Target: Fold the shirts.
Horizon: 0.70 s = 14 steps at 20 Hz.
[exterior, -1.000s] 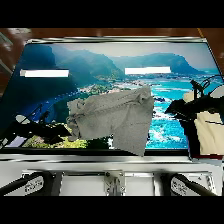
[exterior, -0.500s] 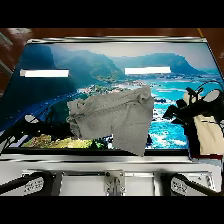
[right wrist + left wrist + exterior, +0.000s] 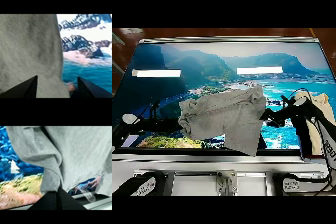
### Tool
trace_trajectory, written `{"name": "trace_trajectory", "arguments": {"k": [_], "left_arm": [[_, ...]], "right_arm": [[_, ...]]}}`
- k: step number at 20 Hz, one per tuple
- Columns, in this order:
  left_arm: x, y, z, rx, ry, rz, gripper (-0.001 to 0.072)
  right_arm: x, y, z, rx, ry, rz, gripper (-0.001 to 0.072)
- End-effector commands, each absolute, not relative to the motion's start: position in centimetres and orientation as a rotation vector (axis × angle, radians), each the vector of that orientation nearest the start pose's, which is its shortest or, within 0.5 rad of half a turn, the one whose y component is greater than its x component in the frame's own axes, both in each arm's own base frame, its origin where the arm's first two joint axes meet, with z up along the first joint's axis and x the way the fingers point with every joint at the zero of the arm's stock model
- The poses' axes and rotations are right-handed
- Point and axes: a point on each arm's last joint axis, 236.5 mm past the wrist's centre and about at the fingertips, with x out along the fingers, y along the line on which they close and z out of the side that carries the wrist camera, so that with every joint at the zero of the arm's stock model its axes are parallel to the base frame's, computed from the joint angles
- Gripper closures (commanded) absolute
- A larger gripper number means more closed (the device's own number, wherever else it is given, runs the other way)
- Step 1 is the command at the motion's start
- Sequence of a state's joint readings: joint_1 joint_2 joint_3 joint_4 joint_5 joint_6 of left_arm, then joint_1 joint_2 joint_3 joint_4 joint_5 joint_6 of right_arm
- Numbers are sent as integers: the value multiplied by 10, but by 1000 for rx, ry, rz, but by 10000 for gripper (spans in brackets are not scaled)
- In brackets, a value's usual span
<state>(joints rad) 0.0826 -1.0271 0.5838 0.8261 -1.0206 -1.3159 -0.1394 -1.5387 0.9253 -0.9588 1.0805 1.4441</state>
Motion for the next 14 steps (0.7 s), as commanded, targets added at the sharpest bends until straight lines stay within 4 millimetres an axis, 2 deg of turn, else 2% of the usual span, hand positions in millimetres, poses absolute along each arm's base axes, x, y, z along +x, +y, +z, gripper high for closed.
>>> {"name": "trace_trajectory", "arguments": {"k": [1,2,3,4,5,6,7,8,9,10,11,12,13,14], "left_arm": [[283,-115,-20,-592,1227,-359,674],[287,-114,-12,-583,1202,-364,674],[293,-114,-2,-573,1172,-370,674],[303,-113,15,-553,1125,-381,674],[316,-111,39,-521,1058,-395,675],[329,-108,69,-483,981,-408,675],[343,-106,108,-441,884,-422,675],[356,-105,164,-393,748,-442,675],[363,-102,227,-350,595,-450,674],[362,-99,304,-304,404,-450,675],[350,-94,382,-263,204,-445,675],[328,-91,449,-226,29,-440,674],[296,-89,509,-180,-134,-434,674],[265,-88,551,-145,-252,-429,674]], "right_arm": [[354,93,-137,683,1517,145,360],[358,96,-133,682,1501,154,582],[364,101,-123,687,1478,189,651],[371,106,-107,677,1441,243,654],[382,110,-81,652,1373,304,654],[394,114,-47,609,1286,370,655],[407,117,1,538,1166,446,655],[417,118,55,446,1029,504,655],[423,115,125,340,859,541,655],[422,107,204,256,663,533,655],[414,93,285,186,455,488,655],[391,76,372,122,223,415,655],[358,62,443,67,30,344,655],[319,53,497,6,-120,285,655]]}}
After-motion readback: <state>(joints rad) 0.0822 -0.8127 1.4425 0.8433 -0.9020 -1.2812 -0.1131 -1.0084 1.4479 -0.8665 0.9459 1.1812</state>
